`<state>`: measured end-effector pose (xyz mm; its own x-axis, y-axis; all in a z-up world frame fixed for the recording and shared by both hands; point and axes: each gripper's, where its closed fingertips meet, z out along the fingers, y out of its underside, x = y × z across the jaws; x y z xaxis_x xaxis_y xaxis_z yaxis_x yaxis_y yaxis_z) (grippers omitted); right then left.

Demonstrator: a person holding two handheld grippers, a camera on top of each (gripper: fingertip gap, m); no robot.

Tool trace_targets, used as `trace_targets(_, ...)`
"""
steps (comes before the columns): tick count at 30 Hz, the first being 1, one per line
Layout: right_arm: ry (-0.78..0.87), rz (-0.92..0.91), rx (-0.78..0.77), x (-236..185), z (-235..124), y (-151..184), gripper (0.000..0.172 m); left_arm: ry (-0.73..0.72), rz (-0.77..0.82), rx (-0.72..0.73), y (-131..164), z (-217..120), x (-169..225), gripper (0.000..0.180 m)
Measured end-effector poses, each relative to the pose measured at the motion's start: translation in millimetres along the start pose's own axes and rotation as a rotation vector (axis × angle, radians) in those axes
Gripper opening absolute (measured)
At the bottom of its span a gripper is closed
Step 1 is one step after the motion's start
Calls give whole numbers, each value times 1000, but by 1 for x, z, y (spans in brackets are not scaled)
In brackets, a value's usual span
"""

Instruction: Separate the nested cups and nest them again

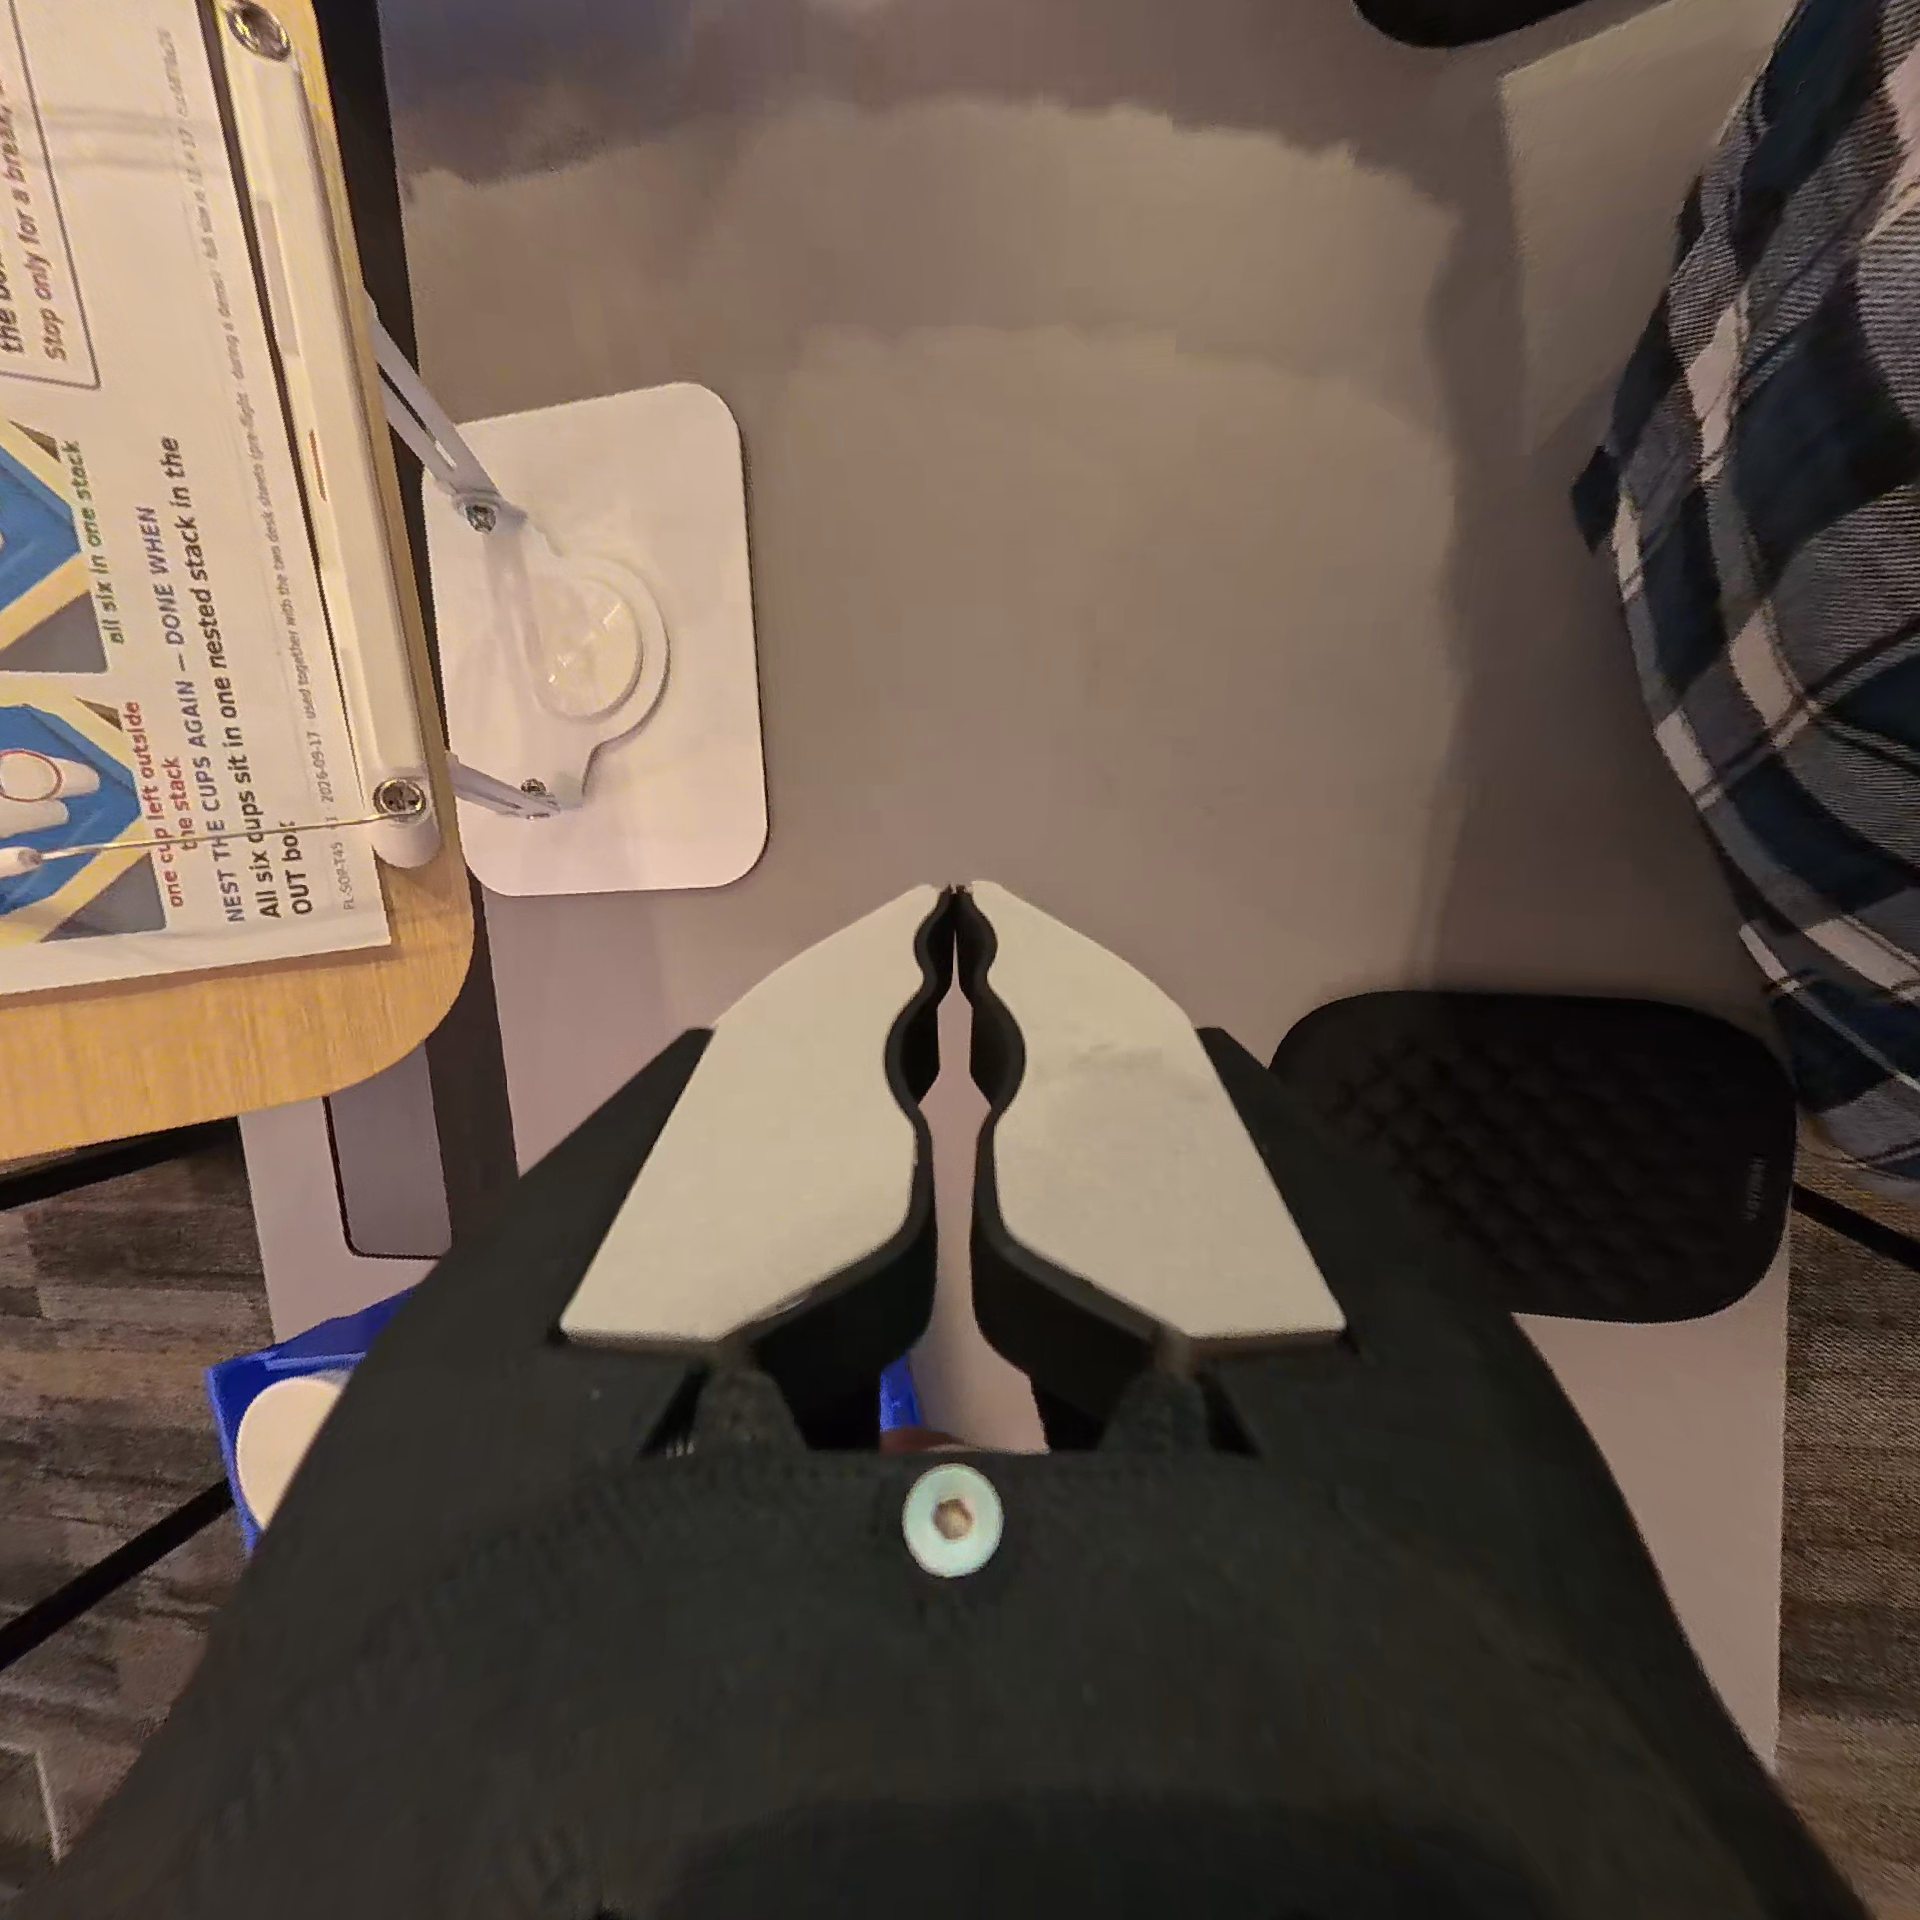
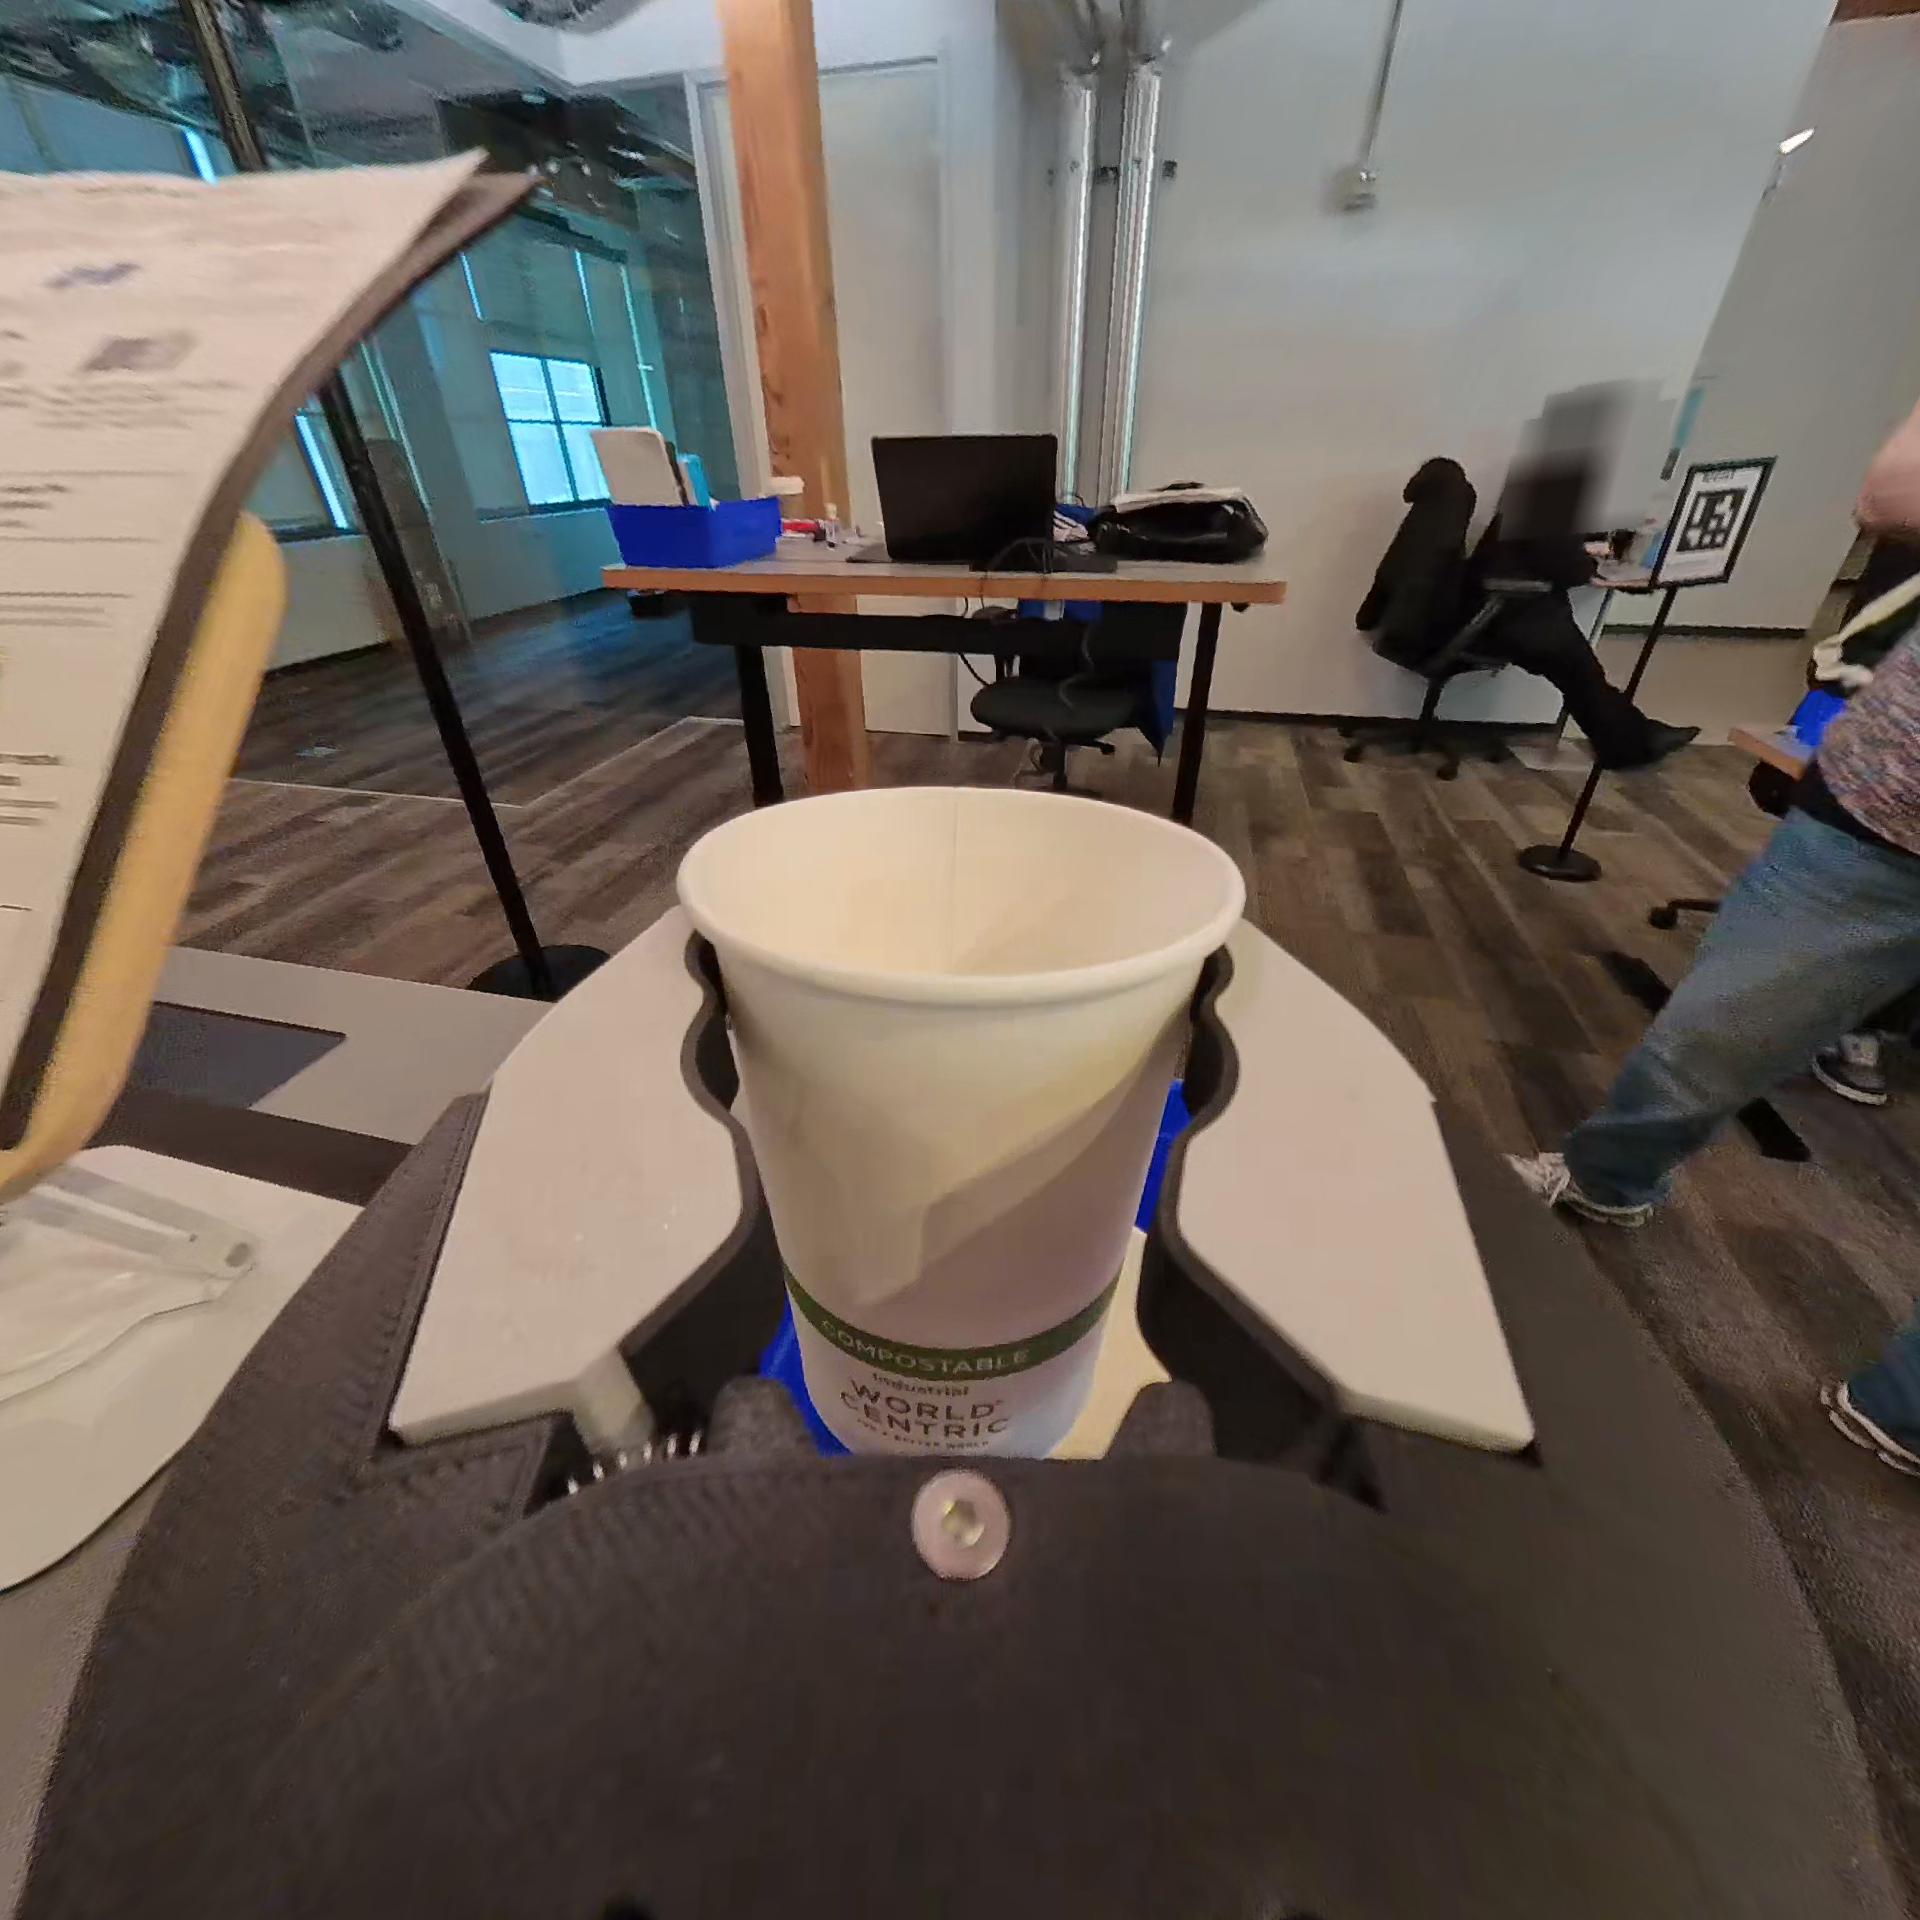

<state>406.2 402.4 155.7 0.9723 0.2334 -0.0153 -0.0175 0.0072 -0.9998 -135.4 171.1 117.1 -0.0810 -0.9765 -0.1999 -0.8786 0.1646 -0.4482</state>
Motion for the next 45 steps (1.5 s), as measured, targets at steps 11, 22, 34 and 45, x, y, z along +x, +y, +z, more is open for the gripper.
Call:
trace_targets(11, 70, -2, -123, 23, 23, 60, 88, -2, -38, -53, 16, 1, 1, 0)
trace_targets(22, 124, 29, -348, 21, 12, 97, 119, -17, -58, -66, 25, 0, -6, 1)
trace_targets(34, 12, -102, -229, -70, -47, 42, 104, -217, -289, -139, 85, -16, -40, 24)
trace_targets(45, -197, -157, -238, -185, -81, 30, 102, -580, -564, -337, 253, -35, -134, 57)
